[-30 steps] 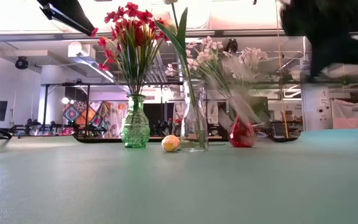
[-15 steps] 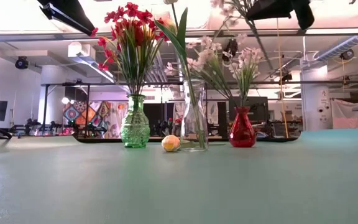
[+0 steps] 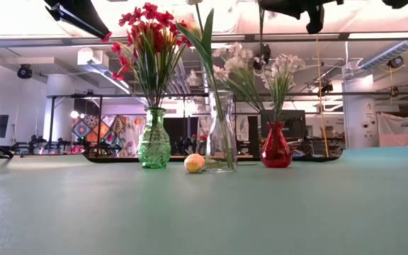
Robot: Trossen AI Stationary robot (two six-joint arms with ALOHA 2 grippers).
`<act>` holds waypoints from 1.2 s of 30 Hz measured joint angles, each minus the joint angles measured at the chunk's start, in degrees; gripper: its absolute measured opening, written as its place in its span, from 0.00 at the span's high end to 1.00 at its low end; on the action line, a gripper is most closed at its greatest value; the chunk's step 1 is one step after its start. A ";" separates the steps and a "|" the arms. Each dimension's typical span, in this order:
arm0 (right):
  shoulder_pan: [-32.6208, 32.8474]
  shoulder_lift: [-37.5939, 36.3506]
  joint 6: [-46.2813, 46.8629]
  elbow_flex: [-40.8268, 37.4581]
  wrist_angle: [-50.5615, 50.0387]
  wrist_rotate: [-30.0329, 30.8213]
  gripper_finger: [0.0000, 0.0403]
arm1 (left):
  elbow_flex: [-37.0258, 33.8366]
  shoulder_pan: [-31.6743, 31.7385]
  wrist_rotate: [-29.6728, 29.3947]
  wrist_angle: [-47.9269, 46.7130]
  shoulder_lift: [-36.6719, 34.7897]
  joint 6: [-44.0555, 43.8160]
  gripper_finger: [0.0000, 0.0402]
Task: Sort flowers into vase by color
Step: Put the white flower into the red vase
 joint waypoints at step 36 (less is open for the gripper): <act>-15.42 3.55 -5.00 -25.63 36.17 1.67 0.96 | -0.04 0.00 -0.15 -0.04 0.00 -0.03 0.56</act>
